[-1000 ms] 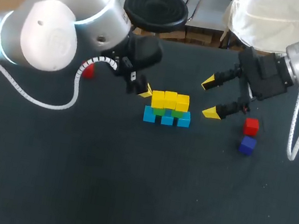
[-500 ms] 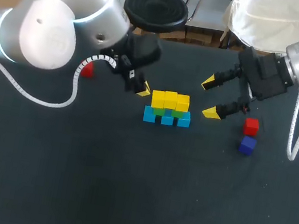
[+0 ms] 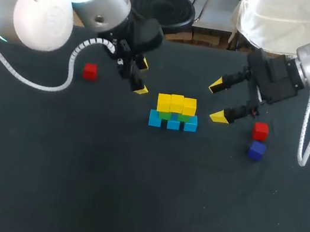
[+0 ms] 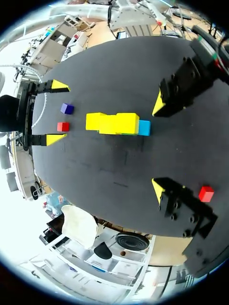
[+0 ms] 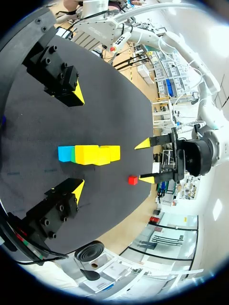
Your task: Place the blue cubes, place green cubes on the blue cubes, place the yellow cubes on the green cubes, then place the red cubes on the yellow cubes, and place purple cube on the red cubes.
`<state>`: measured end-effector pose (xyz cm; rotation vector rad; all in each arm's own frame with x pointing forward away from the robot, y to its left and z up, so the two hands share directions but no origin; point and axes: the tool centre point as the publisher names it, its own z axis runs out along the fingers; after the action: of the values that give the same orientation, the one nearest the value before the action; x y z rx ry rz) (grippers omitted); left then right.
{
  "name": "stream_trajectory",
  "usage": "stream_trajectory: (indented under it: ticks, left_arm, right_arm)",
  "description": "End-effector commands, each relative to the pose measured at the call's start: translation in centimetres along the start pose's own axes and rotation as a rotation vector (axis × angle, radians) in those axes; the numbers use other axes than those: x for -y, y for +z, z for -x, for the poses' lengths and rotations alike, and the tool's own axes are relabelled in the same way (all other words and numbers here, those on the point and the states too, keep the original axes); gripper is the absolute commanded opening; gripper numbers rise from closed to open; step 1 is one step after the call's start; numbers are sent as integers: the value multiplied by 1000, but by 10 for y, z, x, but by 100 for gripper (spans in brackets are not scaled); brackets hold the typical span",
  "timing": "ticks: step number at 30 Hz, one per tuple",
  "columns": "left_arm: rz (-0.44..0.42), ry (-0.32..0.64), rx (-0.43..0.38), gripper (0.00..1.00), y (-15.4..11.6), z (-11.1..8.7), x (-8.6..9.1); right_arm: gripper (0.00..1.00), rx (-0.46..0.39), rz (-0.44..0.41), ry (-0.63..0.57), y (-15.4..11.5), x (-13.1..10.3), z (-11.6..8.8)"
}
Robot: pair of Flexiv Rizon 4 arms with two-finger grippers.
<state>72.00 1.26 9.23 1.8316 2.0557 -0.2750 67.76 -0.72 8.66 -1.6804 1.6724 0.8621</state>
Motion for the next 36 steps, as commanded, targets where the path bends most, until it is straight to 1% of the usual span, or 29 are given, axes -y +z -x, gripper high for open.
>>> stream_trajectory:
  ticks: [1,2,4,19,20,21,22,24,26,27,30,32,33,36]
  left_arm:
    - [-5,4,-12,100,-13,-9,-7]
    - [-1,2,-34,100,-15,-11,-9]
    - [-7,-39,-113,100,-15,-15,-16]
    - [-7,-39,-113,100,-15,-15,-16]
    - [-2,-32,-106,100,-16,-13,-19]
    - [14,-2,-90,100,-18,-12,-22]
    - [30,15,-82,100,-20,-14,-27]
    - [56,16,-86,100,-23,-21,-40]
    - [92,18,-107,100,-25,-32,-54]
    - [91,15,-113,100,-24,-38,-61]
    - [96,10,-181,100,-16,-60,-82]
    - [67,-18,-205,100,-13,-77,-97]
    - [68,-26,-209,100,-14,-80,-101]
    - [75,-27,-195,100,-21,-83,-103]
  right_arm:
    - [100,2,-1,-1,0,-1,0]
    - [100,2,-1,-1,0,-1,0]
    - [100,2,-1,-1,0,-1,0]
    - [100,2,-1,-1,0,-1,0]
    - [100,2,-1,-1,0,-1,0]
    - [100,2,-1,-1,0,-1,0]
    - [100,2,-1,-1,0,-1,0]
    - [100,2,-1,-1,0,-1,0]
    - [100,2,-1,-1,0,-1,0]
    - [100,2,-1,-1,0,-1,0]
    - [100,2,-1,-1,0,-1,0]
    - [100,2,-1,-1,0,-1,0]
    - [100,2,-1,-1,0,-1,0]
    - [100,2,-1,-1,0,-1,0]
